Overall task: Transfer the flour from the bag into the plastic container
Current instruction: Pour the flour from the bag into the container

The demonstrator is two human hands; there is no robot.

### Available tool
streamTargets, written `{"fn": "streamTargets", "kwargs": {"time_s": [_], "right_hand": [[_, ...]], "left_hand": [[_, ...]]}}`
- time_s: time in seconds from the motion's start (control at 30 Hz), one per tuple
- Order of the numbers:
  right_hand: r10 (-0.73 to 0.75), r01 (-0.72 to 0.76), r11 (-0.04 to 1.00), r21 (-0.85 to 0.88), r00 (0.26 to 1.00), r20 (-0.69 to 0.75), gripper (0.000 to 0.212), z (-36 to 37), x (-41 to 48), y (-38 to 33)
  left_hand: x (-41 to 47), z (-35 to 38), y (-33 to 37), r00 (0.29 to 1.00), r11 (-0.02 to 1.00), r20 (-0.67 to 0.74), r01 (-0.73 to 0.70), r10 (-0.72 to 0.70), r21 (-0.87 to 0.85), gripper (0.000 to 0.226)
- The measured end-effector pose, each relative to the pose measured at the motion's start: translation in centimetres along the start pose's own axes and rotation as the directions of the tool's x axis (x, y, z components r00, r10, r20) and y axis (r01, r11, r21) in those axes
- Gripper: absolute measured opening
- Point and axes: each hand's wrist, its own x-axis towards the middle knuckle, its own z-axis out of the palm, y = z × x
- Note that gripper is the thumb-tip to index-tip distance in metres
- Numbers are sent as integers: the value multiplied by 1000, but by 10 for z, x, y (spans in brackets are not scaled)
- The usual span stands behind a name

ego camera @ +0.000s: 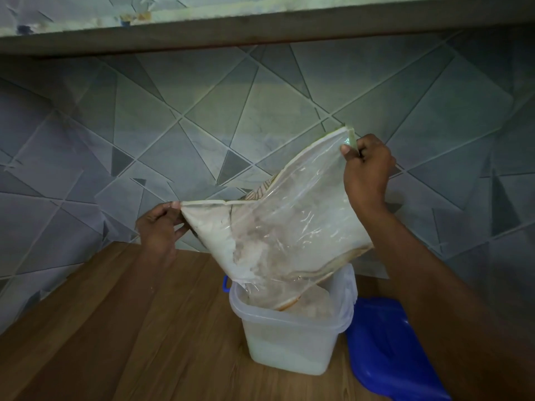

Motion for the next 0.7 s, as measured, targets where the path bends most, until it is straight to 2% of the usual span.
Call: {"fn": "streamTargets", "kwargs": {"time_s": [0.1,0.3,0.63,0.7], "right_hand": [[24,-24,1000,-12,999,-21,29,-11,5,2],[53,-53,999,-1,999,0,31,-31,8,14],[86,-84,995,55,995,-41,30,-48,13,30],[88,-83,994,76,994,-65,29,-49,13,32]], "left_hand": [[-1,12,5,1000,999,5,-18,17,34,14],[-5,34,12,999,996,-21,-36,38,85,22],[-9,53,32,997,990,14,-74,73,121,6],[-10,58,39,995,987,12,-95,94,133,11]]}}
